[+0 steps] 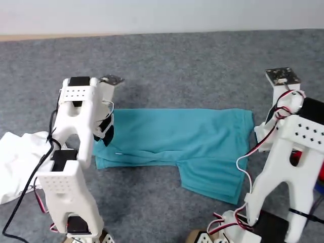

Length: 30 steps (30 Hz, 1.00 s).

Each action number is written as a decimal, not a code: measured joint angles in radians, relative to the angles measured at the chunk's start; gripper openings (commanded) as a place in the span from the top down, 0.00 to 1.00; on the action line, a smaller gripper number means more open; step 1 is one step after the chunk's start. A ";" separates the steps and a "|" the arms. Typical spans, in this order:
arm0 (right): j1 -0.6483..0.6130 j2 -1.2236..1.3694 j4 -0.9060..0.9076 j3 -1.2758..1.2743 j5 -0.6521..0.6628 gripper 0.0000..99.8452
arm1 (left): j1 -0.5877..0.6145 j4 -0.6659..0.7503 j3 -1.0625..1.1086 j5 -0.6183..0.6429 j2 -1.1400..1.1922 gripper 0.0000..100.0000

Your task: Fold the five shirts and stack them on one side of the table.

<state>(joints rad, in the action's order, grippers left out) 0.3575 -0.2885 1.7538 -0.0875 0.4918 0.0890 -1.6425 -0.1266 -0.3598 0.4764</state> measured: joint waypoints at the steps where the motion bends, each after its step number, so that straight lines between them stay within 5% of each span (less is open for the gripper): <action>1: 0.000 0.000 0.000 0.000 0.000 0.99 | 0.002 0.011 0.000 0.002 0.000 0.86; 7: 0.000 0.000 0.000 0.000 0.000 0.99 | 0.003 0.020 0.000 -0.005 0.060 0.87; 13: 0.000 0.000 0.000 0.000 0.000 0.99 | 0.002 0.020 0.000 -0.034 0.097 1.00; 24: 0.000 0.000 0.000 0.000 0.000 0.99 | 0.023 -0.077 -0.046 -0.107 0.060 1.00; 30: 0.000 0.000 0.000 0.000 0.000 0.99 | 0.025 -0.080 0.115 -0.180 -0.124 1.00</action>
<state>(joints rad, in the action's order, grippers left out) 0.3575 -0.2885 1.7538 -0.0875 0.4918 0.1135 -1.7223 -0.0115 -0.5393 0.3521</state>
